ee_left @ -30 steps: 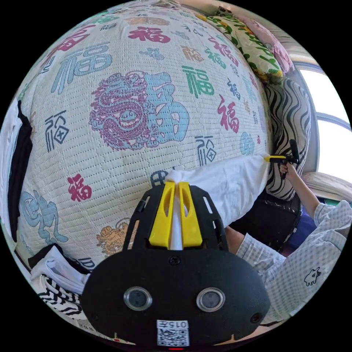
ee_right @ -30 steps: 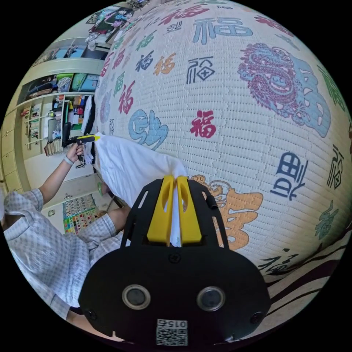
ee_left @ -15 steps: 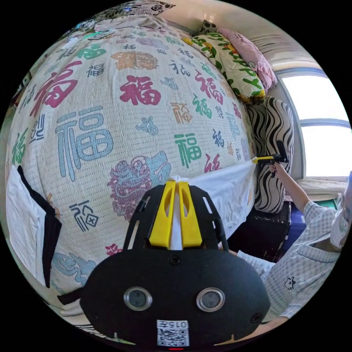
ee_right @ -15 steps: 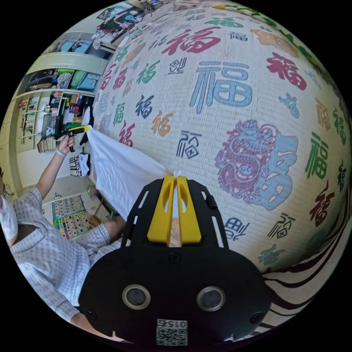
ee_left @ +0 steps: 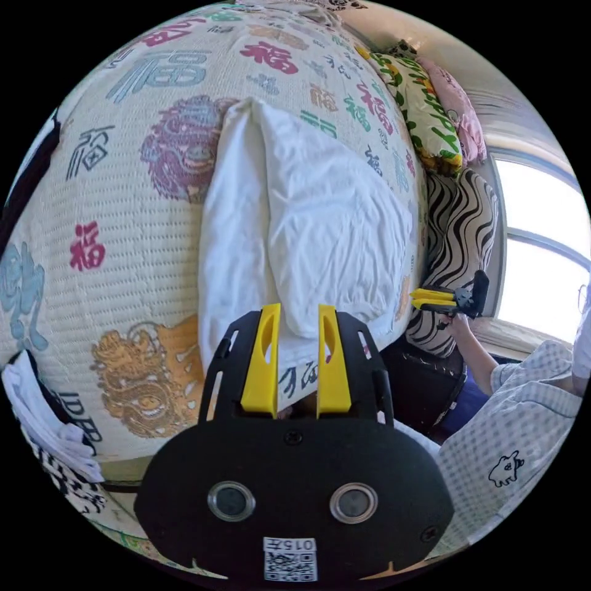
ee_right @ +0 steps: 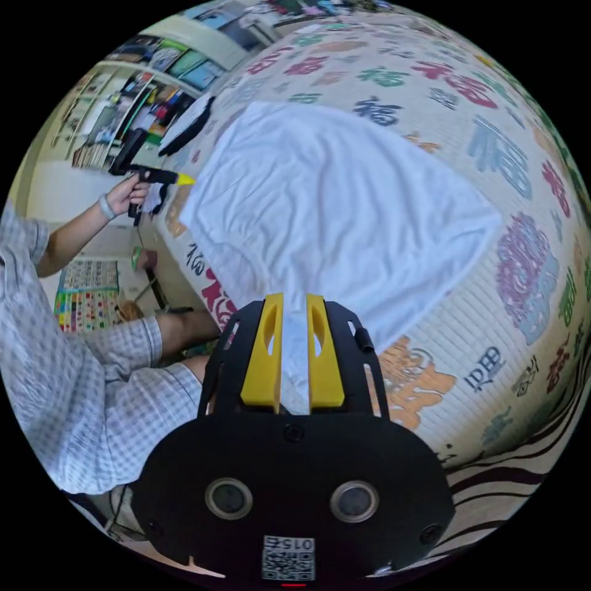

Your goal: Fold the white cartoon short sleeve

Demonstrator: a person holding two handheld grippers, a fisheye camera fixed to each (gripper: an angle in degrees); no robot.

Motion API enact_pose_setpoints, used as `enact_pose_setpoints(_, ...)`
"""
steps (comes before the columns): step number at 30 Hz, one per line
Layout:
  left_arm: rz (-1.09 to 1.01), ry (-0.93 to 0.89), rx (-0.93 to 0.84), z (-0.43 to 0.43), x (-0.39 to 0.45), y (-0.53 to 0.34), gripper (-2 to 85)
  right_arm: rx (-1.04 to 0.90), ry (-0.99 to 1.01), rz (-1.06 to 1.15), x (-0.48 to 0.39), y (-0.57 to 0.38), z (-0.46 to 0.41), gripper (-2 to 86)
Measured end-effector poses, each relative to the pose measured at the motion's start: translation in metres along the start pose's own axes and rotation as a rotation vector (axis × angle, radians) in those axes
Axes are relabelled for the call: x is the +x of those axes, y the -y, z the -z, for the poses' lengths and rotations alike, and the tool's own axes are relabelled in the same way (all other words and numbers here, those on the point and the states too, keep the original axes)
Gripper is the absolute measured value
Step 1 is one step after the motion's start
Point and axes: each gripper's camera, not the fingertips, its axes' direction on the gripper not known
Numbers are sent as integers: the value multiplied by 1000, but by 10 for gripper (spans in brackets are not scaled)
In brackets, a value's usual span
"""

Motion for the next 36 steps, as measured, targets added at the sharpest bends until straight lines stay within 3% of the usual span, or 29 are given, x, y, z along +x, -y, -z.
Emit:
enact_pose_setpoints(3,78,-56,18,-34,-1,-16,103,-5,-89,89,-43,4,-43,70)
enact_pose_setpoints(7,101,-35,35,-54,3,-7,68,-151,-112,99,-48,10,-105,62)
enact_pose_setpoints(13,17,3,41,-18,33,-14,5,-114,-109,98,-55,-6,-93,4)
enact_pose_setpoints(19,-40,79,3,-3,53,-36,5,-137,-103,161,-76,-39,-99,1)
enact_pose_setpoints(24,-10,142,-69,-33,44,-40,35,-176,-37,69,-51,-54,-146,29)
enact_pose_setpoints(29,-28,161,-31,17,52,-25,74,24,49,-136,13,-81,-93,43)
enact_pose_setpoints(32,-26,183,112,78,51,30,90,218,41,-344,89,-100,-40,56)
enact_pose_setpoints(36,65,40,312,130,35,127,115,369,60,-570,195,-99,-19,73)
